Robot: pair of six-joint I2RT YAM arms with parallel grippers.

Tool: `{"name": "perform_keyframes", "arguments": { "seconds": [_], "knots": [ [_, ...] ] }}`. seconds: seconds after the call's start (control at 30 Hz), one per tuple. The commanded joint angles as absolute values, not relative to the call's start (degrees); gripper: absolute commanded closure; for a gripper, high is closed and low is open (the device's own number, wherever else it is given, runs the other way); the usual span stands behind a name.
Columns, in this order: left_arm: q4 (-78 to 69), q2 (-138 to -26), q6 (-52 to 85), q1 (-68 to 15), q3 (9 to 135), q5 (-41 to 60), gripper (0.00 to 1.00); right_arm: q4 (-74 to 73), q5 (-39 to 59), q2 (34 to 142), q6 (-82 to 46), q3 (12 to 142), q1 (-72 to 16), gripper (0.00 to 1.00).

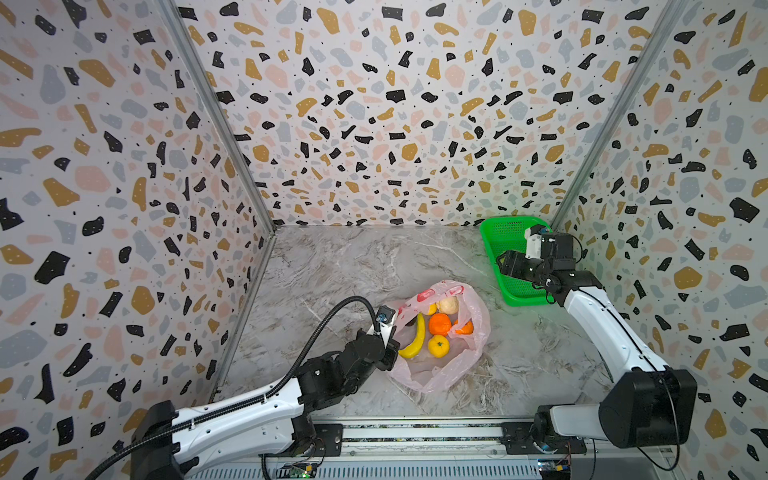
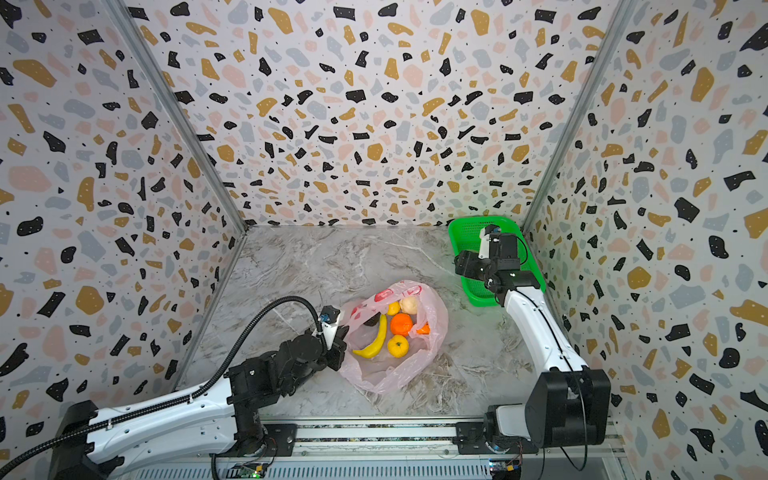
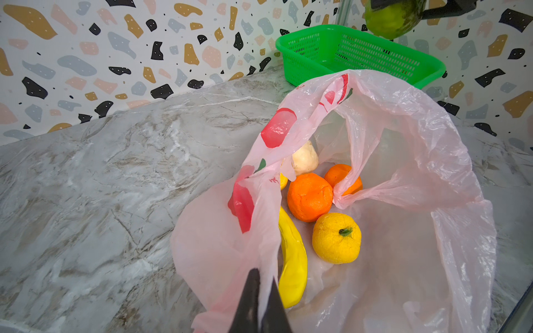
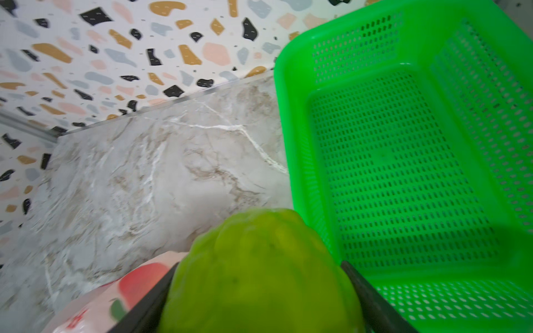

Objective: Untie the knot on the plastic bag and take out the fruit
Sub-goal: 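Carry the green fruit to the green basket and open the right gripper, then move the right gripper back over the bag opening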

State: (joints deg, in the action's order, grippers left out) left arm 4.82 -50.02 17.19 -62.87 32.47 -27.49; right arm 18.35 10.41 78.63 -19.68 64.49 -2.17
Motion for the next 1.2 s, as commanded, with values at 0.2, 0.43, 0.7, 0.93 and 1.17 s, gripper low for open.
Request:
{"name": "perform_keyframes", "arguments": {
  "seconds": [0.2, 0.43, 0.7, 0.93, 1.17],
  "knots": [
    [2.8, -48.9, 15.3, -63.3, 31.9, -27.7, 1.00, 7.8, 4.9, 89.0, -22.7, 63.9, 5.3, 0.30],
    [2.5, -48.5, 14.9, -63.2, 31.7, -27.8, 1.00, 7.7, 3.0, 97.4, -22.2, 68.2, 5.9, 0.28],
    [2.1, -48.5, 15.0, -63.3, 31.8, -28.0, 1.00, 11.1, 0.8, 101.5, -21.1, 72.5, 5.9, 0.08],
    [1.9, -48.5, 15.0, -63.3, 31.7, -27.7, 1.00, 12.2, 2.3, 99.7, -21.3, 72.0, 5.8, 0.03],
    [1.4, -48.5, 15.1, -63.3, 31.3, -27.7, 1.00, 15.3, 3.6, 90.4, -19.6, 69.7, 1.5, 0.03]
  ]
}}
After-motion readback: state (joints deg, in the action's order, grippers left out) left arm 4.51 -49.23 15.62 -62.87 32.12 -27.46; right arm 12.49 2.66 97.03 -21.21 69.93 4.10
